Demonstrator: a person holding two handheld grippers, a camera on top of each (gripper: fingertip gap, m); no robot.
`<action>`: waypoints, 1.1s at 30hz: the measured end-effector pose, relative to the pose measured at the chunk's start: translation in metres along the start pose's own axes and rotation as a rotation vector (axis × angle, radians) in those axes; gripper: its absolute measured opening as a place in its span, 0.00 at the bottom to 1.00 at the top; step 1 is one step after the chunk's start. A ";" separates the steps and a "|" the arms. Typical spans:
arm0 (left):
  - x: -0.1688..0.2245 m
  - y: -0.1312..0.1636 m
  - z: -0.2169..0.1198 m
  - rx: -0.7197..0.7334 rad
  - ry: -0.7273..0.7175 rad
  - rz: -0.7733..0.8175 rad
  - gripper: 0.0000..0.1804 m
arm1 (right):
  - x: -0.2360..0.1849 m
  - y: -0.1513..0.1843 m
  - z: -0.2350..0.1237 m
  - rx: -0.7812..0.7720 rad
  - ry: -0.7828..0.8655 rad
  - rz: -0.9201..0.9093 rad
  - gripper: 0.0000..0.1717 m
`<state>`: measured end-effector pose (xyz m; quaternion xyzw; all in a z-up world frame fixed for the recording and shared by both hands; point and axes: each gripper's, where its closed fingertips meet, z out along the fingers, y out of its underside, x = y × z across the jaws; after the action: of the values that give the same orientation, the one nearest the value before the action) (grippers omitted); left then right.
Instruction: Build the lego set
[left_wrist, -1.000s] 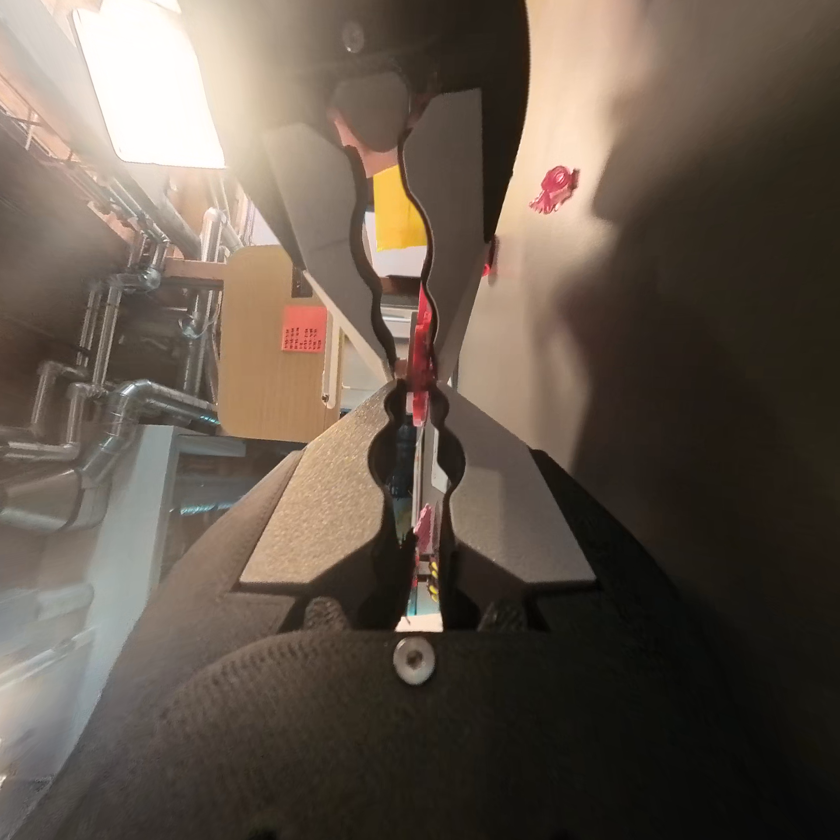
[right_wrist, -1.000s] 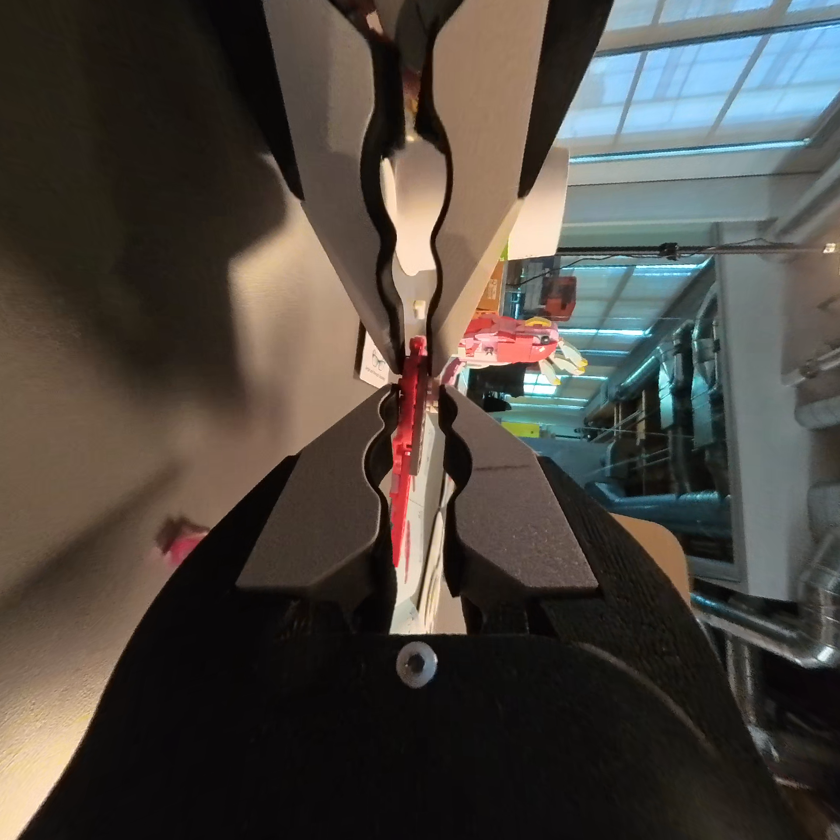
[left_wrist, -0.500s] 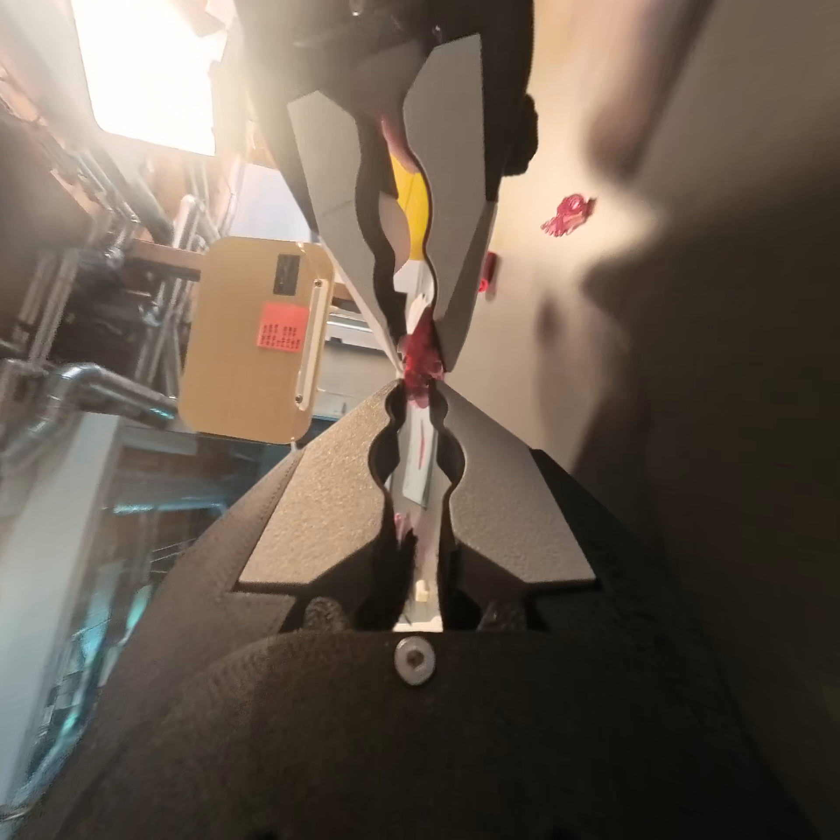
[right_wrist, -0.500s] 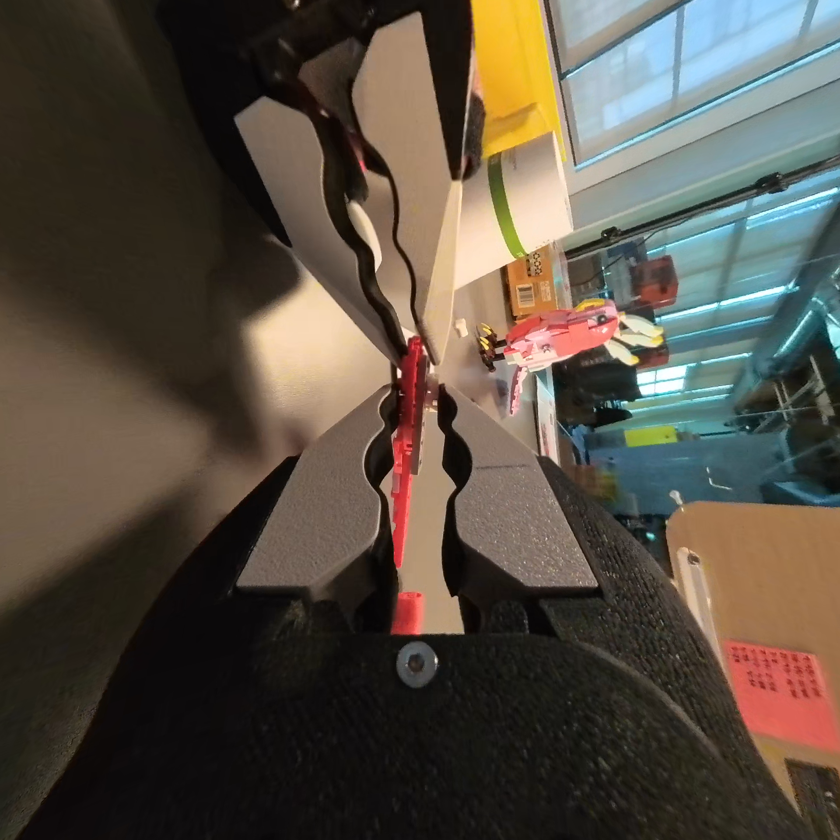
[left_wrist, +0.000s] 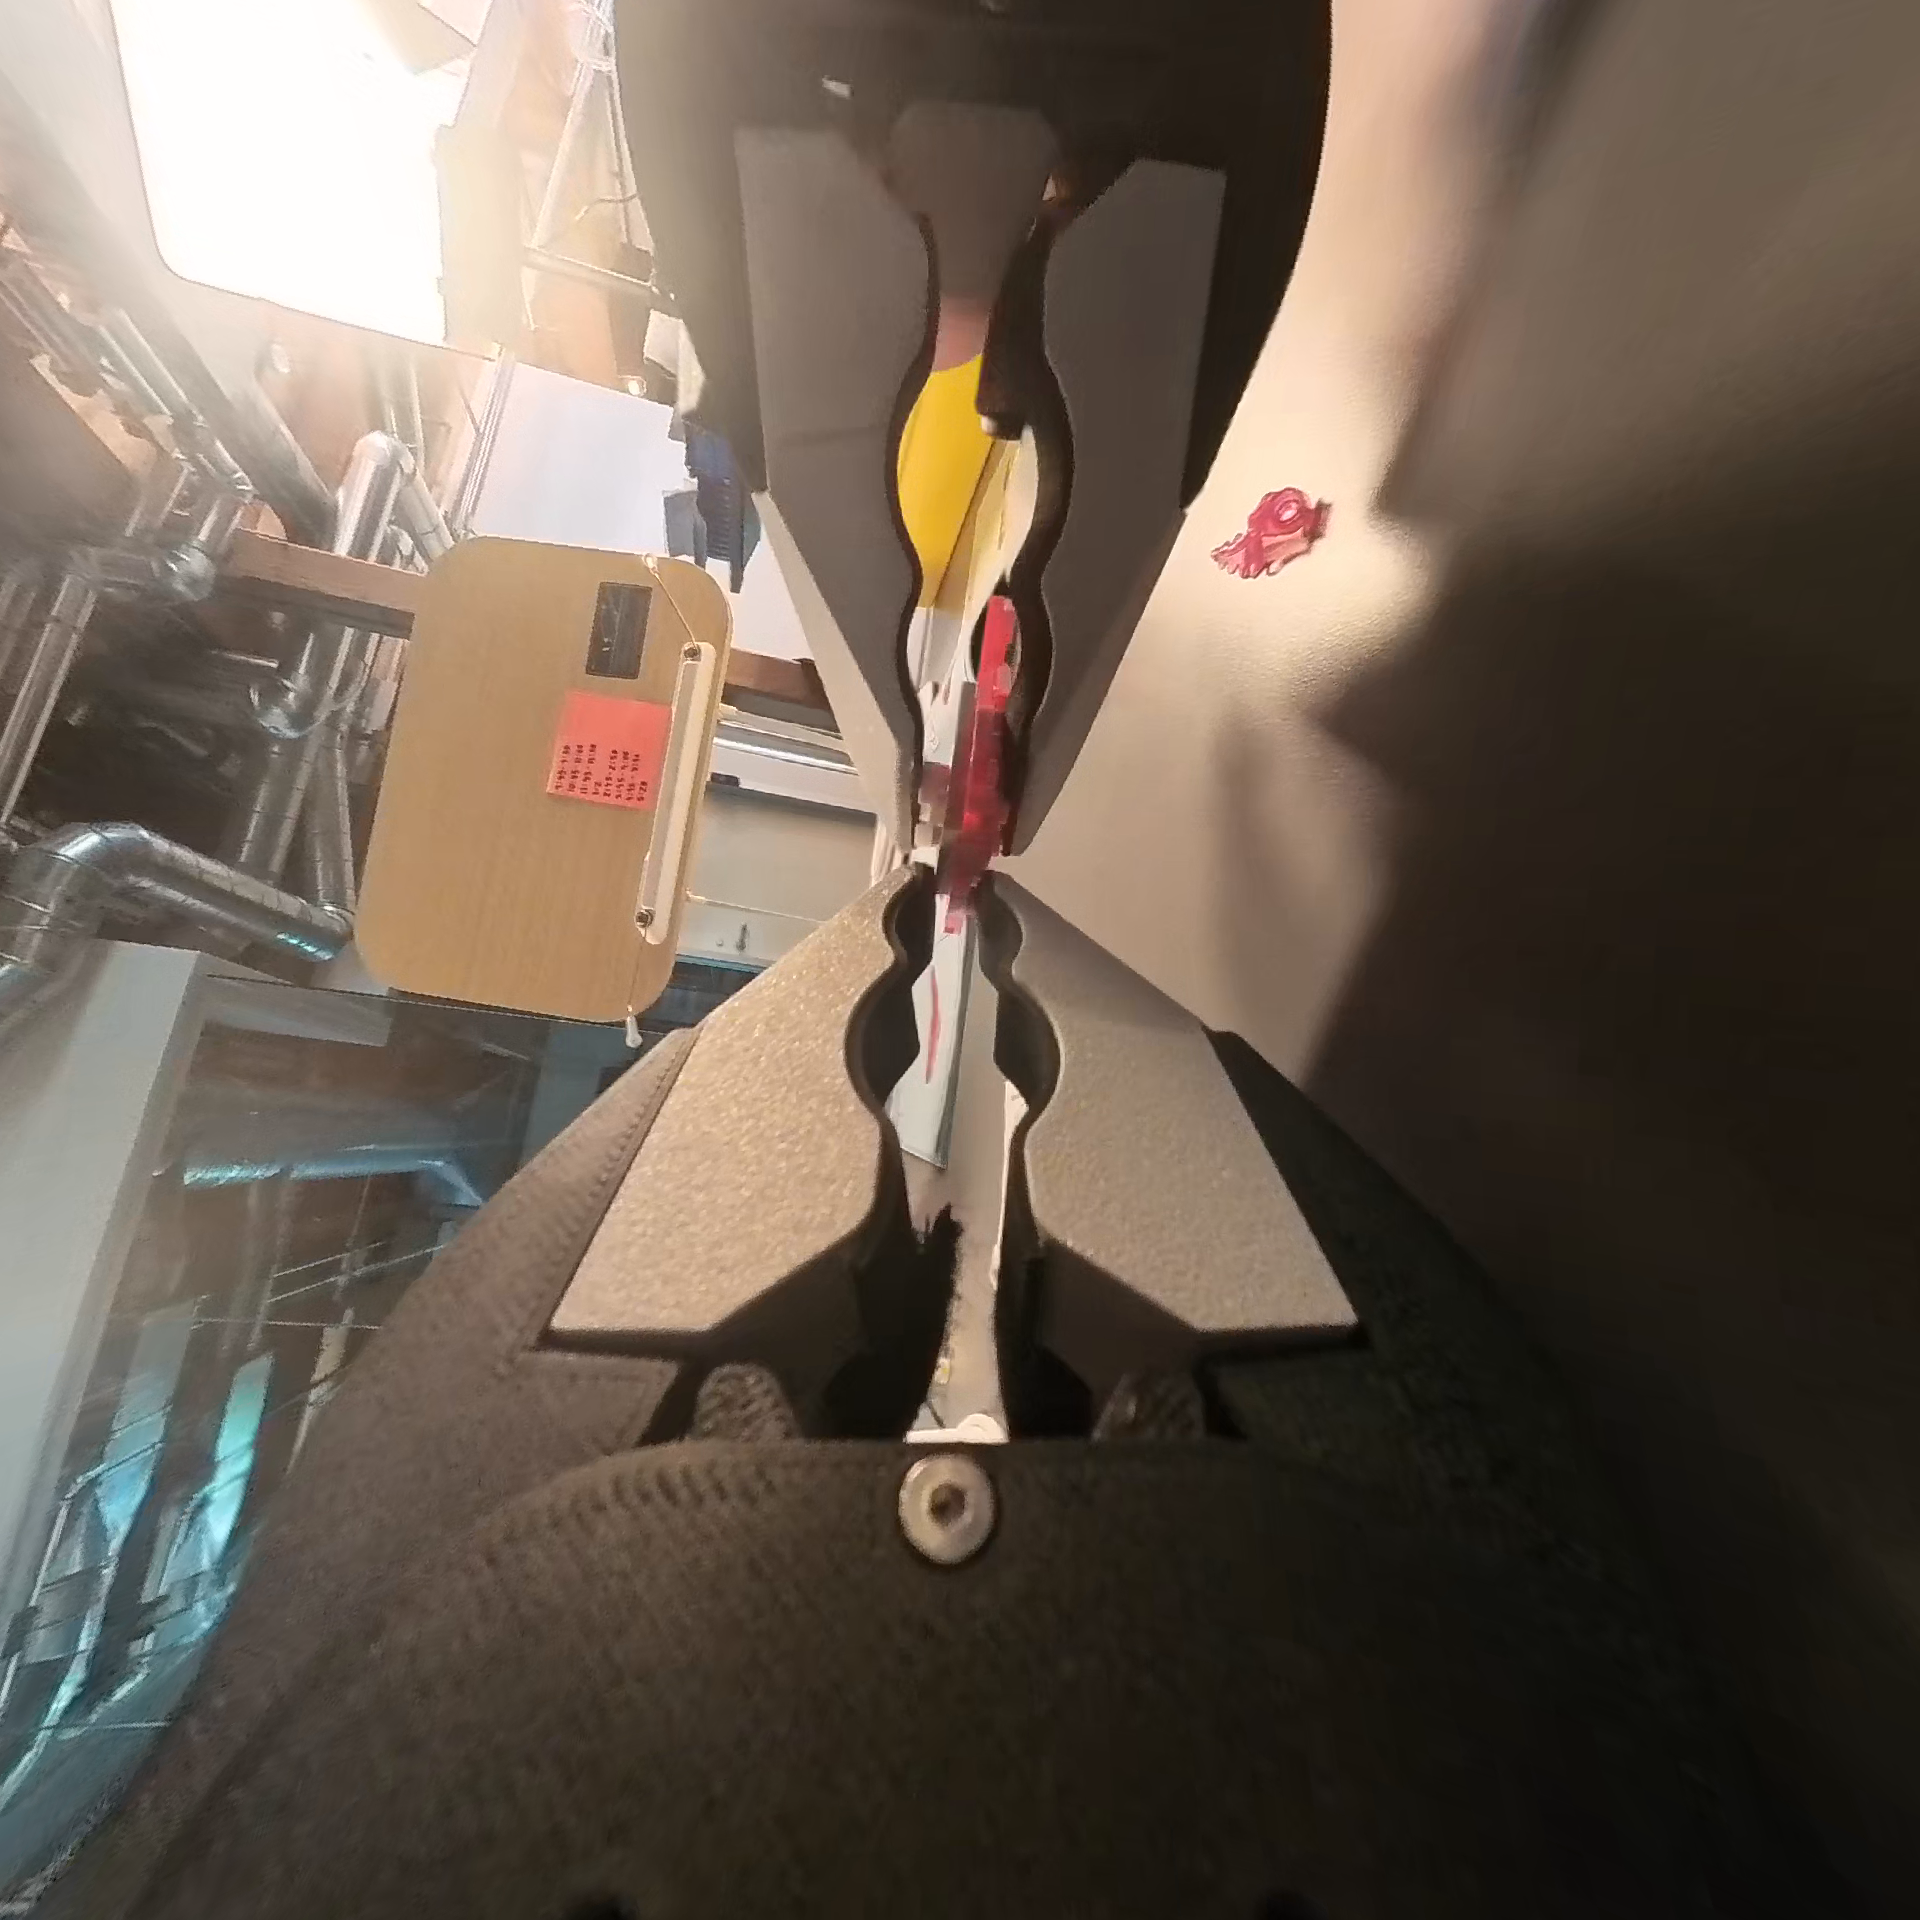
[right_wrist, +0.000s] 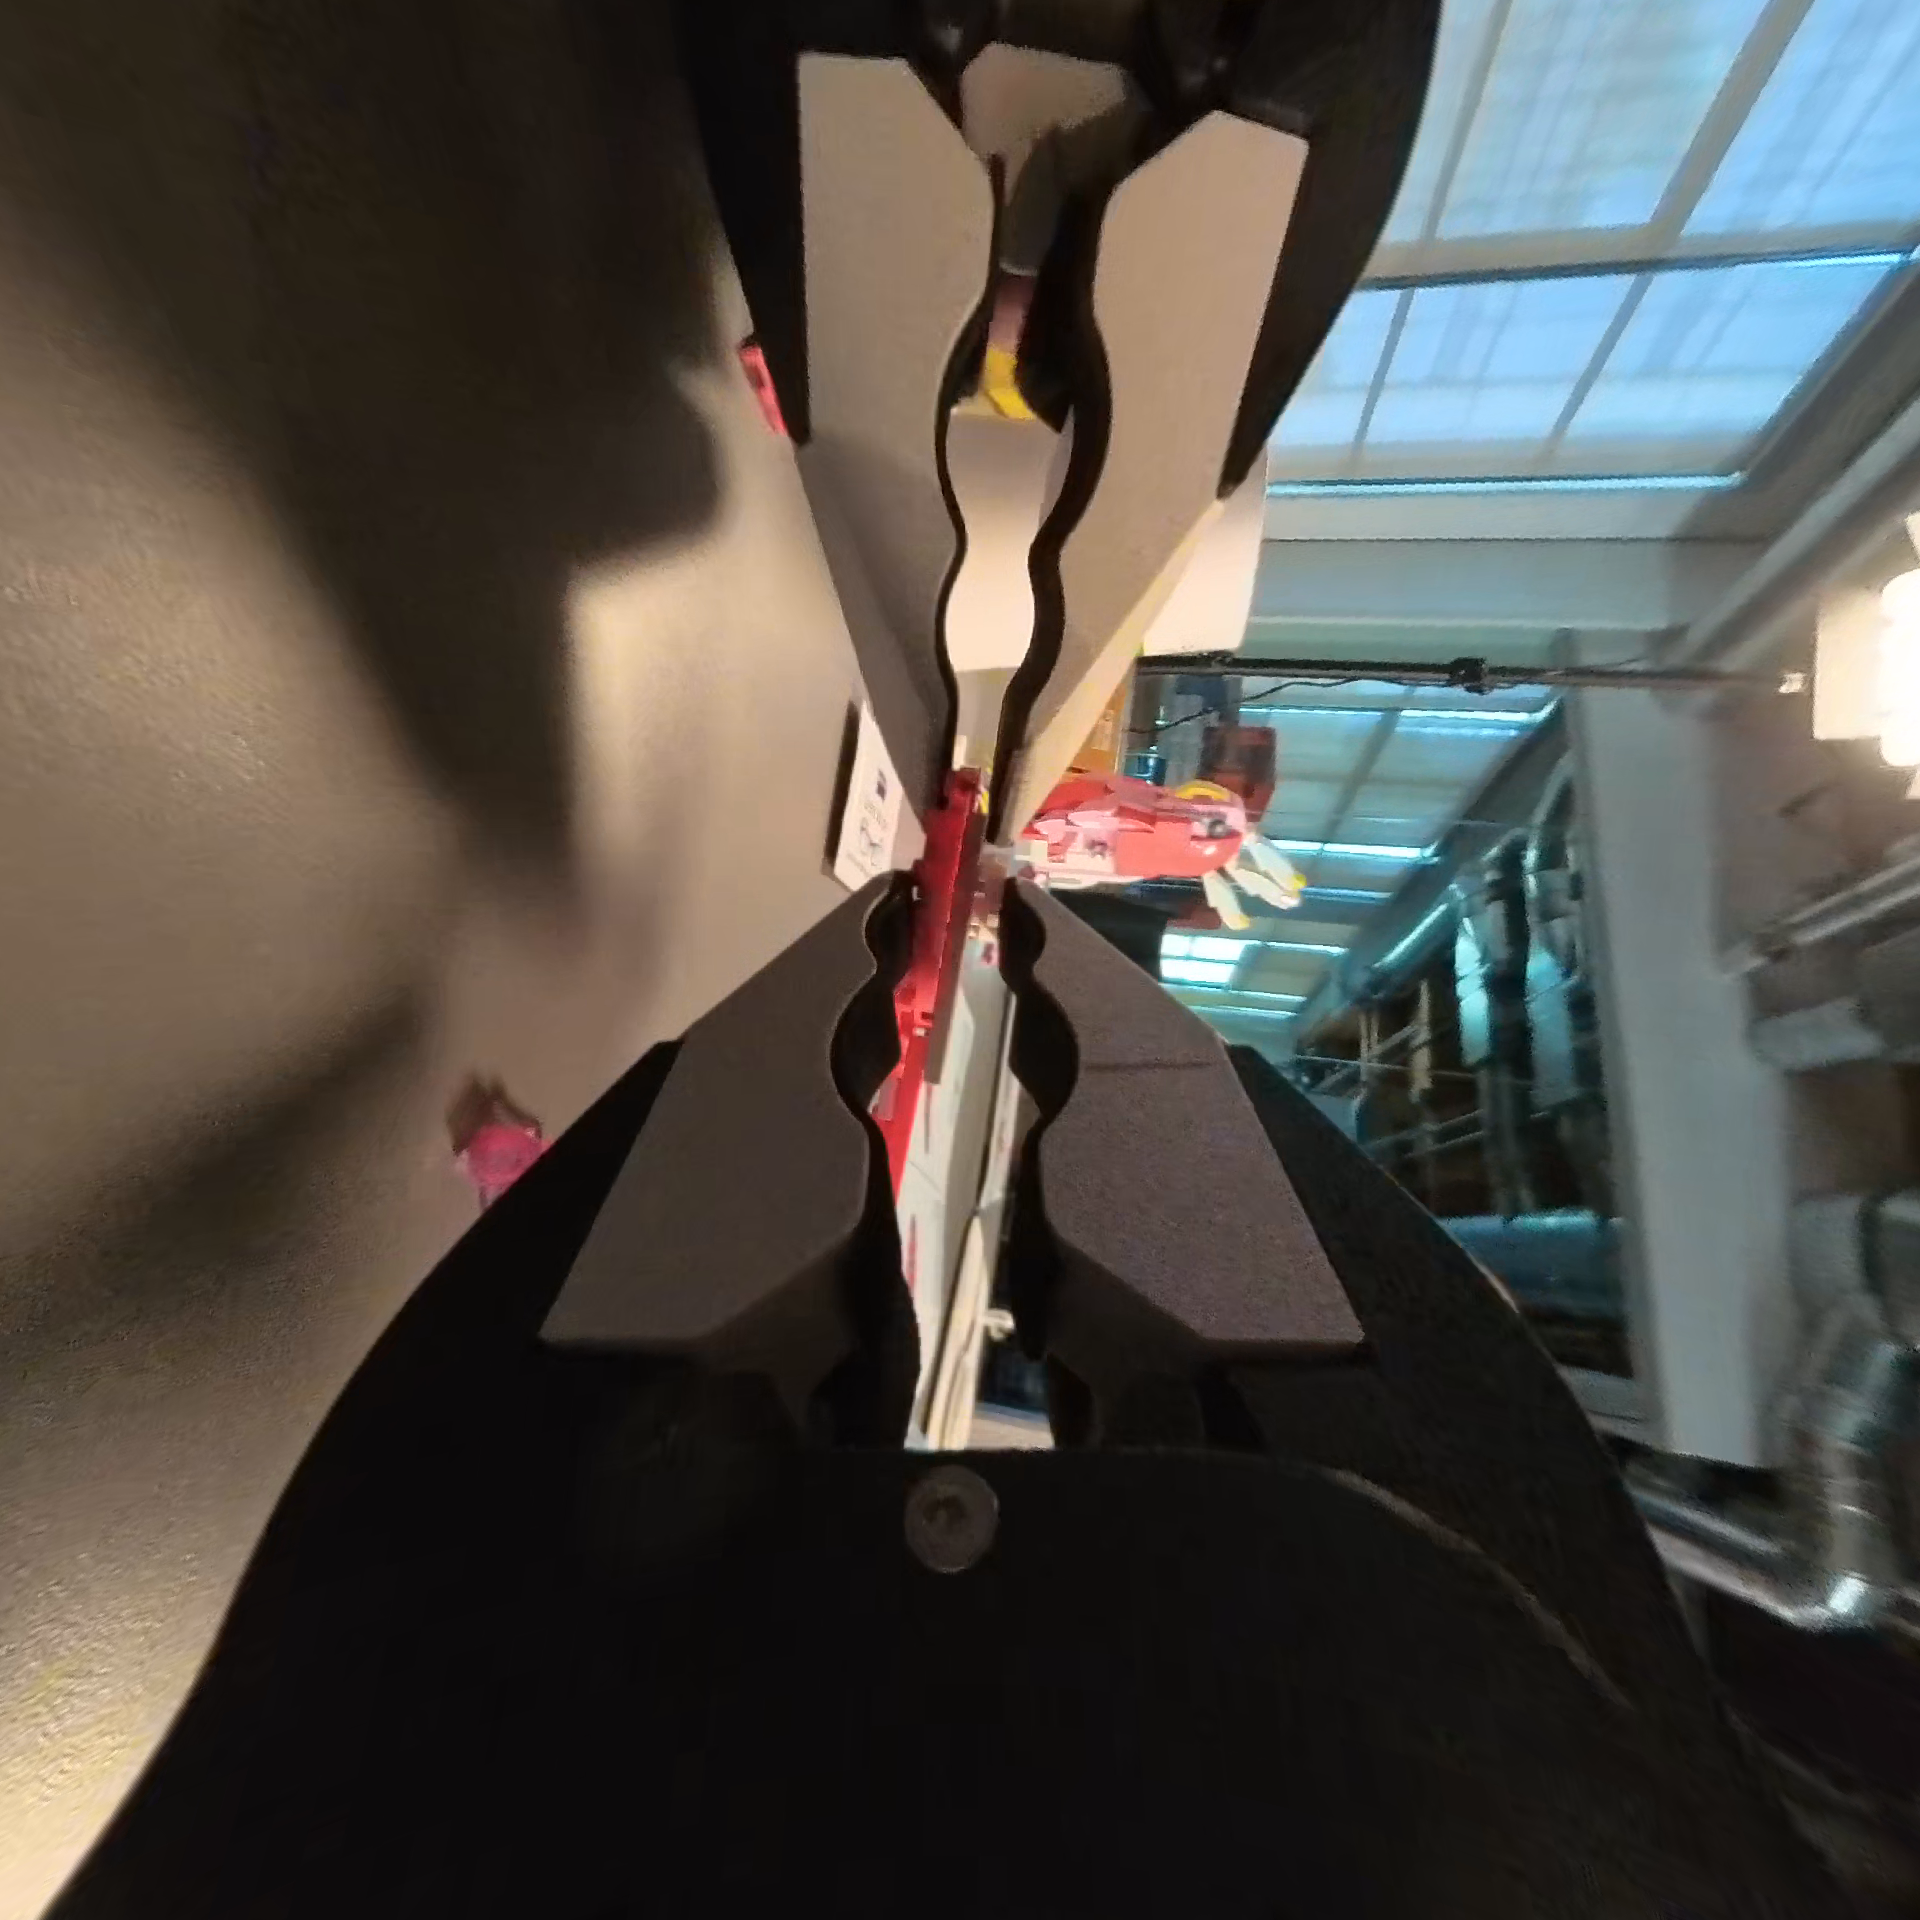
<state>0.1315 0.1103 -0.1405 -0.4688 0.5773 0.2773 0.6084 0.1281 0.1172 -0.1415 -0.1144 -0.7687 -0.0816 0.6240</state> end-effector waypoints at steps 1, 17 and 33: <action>0.000 0.000 0.000 0.001 -0.002 0.002 0.04 | 0.000 0.000 0.000 -0.003 0.002 -0.016 0.08; 0.008 0.002 0.004 -0.001 0.055 -0.048 0.04 | -0.008 0.003 0.000 -0.005 -0.076 0.123 0.08; 0.006 -0.007 -0.001 0.082 0.072 -0.111 0.05 | -0.010 -0.004 -0.004 0.097 -0.293 0.564 0.08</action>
<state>0.1381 0.1059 -0.1446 -0.4845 0.5827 0.2022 0.6203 0.1325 0.1120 -0.1504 -0.3035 -0.7914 0.1488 0.5094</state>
